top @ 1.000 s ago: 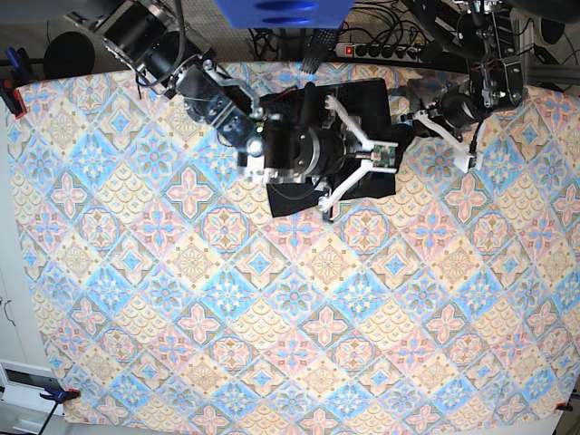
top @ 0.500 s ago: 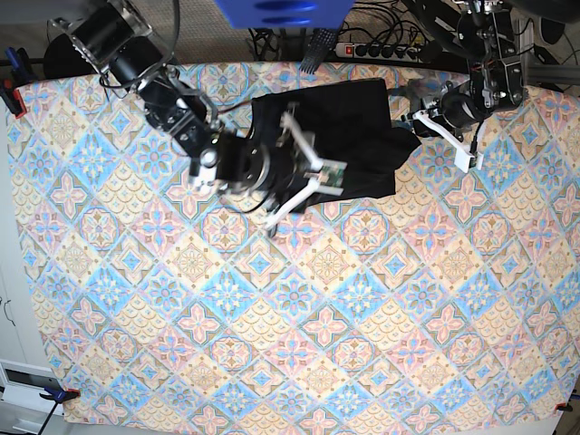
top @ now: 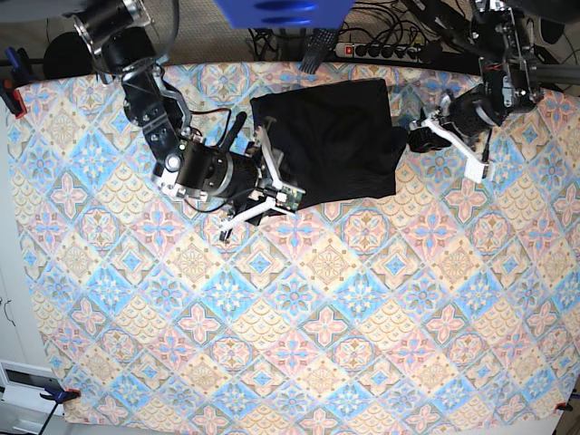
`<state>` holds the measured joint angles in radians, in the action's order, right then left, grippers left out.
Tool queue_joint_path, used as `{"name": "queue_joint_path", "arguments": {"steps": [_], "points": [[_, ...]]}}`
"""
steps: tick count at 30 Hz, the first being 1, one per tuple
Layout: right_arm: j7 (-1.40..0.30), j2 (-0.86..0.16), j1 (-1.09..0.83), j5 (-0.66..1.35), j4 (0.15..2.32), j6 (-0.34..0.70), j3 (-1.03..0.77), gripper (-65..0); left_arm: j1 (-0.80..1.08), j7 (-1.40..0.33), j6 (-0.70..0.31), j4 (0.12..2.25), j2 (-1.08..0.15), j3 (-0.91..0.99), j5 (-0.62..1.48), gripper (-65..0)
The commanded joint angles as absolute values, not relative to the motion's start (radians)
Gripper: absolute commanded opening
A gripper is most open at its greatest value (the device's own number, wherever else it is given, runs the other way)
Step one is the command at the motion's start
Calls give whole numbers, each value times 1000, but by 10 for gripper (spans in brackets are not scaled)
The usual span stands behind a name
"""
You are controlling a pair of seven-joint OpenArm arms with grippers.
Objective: Fold the T-shirt properly
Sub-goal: 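Move the left gripper to the bundle's edge and grasp it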
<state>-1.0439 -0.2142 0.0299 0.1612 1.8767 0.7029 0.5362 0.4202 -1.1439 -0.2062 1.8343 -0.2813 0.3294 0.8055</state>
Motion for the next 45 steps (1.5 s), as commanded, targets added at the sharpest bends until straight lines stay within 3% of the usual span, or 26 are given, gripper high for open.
{"name": "queue_joint_path", "arguments": {"steps": [1, 4, 6, 9, 13, 22, 33, 45], "points": [[-1023, -211, 51, 170, 1894, 698, 527, -426, 415, -1132, -206, 1848, -323, 340, 811, -372], [-1023, -211, 51, 170, 1894, 698, 527, -426, 426, -1132, -206, 1850, -417, 332, 785, -236], [-1023, -211, 51, 170, 1894, 698, 527, -426, 429, -1129, -206, 1850, -476, 311, 754, -210], [-1023, -211, 53, 170, 1894, 698, 527, -426, 395, -1125, -209, 1850, -553, 226, 677, -232], [-1023, -211, 53, 170, 1894, 698, 527, -426, 283, -1125, -208, 1850, -631, -70, 509, -284], [-1023, -211, 53, 170, 1894, 698, 526, -426, 174, -1121, -209, 1802, -636, -443, 145, -392], [-1021, -211, 53, 170, 1894, 698, 526, -426, 223, -1078, -208, 1876, -659, -461, 79, -402], [-1021, -211, 54, 170, 1894, 698, 526, -426, 208, -1073, -211, 1876, -619, -309, 298, -394]]}}
